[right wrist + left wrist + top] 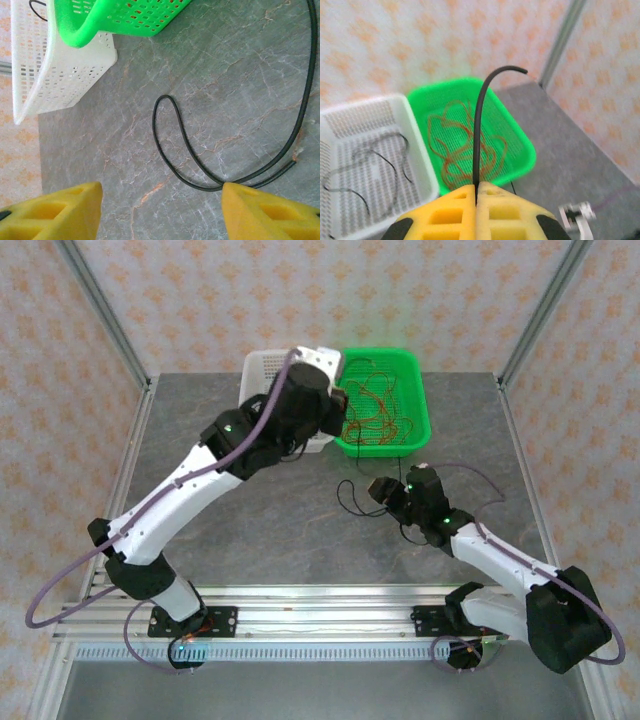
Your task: Untangle the cables
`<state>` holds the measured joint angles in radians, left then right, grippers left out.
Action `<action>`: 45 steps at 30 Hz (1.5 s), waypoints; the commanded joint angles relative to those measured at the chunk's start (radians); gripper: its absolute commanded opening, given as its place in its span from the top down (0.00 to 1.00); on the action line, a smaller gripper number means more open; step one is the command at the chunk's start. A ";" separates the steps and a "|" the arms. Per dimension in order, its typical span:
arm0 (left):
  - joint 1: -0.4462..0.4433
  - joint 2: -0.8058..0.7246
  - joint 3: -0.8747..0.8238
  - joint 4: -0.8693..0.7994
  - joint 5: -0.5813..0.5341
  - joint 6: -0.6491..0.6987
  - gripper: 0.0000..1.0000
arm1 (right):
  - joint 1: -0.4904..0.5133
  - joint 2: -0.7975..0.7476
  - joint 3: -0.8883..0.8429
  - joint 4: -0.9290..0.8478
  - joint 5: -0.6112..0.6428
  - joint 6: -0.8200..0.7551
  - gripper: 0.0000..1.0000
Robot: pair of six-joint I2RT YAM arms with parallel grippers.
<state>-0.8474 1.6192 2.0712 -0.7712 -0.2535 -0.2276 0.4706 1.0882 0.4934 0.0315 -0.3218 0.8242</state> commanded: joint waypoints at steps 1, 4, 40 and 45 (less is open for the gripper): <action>0.058 0.059 0.132 -0.094 -0.087 0.077 1.00 | 0.008 -0.028 -0.013 0.012 0.054 0.018 0.36; 0.123 0.100 0.222 -0.092 -0.092 0.102 1.00 | 0.011 -0.044 -0.024 0.001 0.063 0.023 0.35; 0.484 0.349 -0.330 0.473 0.063 0.057 1.00 | 0.048 -0.105 -0.065 -0.099 0.143 0.073 0.34; 0.484 0.380 -0.405 0.457 0.050 -0.022 1.00 | 0.048 -0.087 -0.039 -0.153 0.175 0.055 0.34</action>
<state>-0.3645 1.9804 1.6905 -0.3439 -0.2001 -0.1795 0.5110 0.9974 0.4358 -0.0681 -0.2020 0.8898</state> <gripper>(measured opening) 0.043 0.659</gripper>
